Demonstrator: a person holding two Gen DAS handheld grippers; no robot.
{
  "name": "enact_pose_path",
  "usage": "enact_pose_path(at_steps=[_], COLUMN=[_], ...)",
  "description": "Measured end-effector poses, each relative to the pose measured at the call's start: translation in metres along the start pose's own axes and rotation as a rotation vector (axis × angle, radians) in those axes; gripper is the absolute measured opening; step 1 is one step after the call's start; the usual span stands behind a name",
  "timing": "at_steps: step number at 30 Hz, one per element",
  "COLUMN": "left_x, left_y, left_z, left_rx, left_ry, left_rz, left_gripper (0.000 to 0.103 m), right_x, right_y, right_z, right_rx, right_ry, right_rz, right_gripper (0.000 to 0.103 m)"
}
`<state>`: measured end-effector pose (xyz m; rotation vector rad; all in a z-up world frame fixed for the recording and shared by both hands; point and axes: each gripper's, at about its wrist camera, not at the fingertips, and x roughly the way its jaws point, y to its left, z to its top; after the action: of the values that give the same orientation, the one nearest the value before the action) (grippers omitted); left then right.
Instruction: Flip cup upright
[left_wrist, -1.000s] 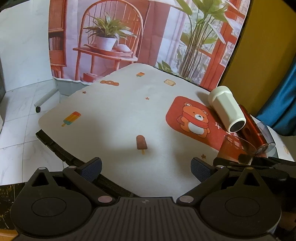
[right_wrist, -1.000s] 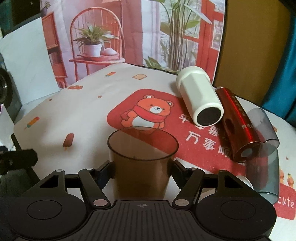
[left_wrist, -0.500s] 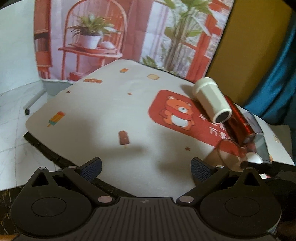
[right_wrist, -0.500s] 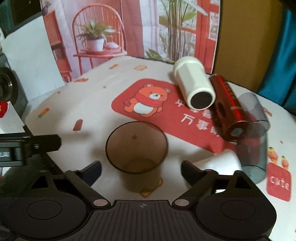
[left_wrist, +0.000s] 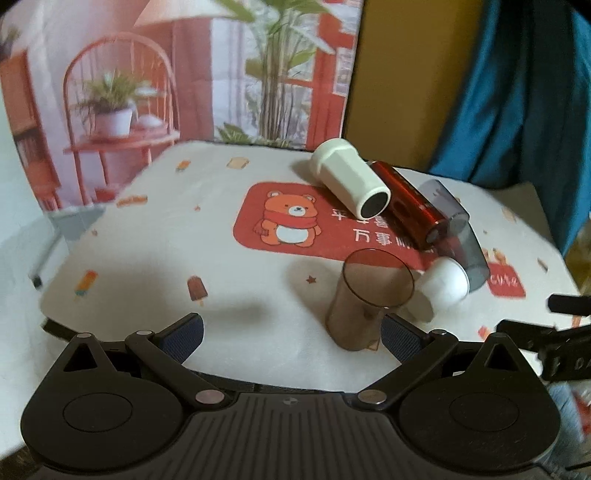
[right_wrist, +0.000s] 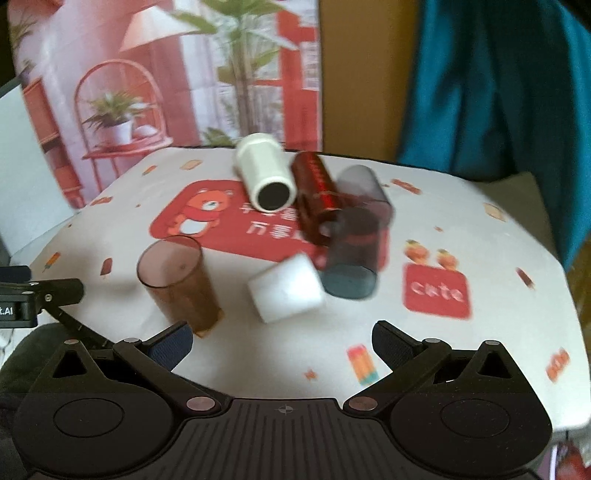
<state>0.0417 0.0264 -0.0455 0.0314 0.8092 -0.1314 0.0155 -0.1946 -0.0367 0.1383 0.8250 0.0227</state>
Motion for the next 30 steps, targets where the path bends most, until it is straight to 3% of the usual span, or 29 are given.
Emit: enact_pose_path(at_steps=[13,30], left_x=[-0.030,-0.031], left_y=[-0.031,-0.033], left_z=[-0.015,-0.015], left_rx=[0.085,0.097], left_ry=[-0.051,-0.076], left_rz=[0.003,0.054], left_gripper=[0.103,0.103], right_x=[-0.034,-0.033], right_y=[0.000,-0.003], right_z=[-0.035,-0.039], right_rx=[0.071,0.085], right_ry=[-0.088,-0.105], right_rz=[-0.069,-0.092], right_gripper=[0.103,0.103])
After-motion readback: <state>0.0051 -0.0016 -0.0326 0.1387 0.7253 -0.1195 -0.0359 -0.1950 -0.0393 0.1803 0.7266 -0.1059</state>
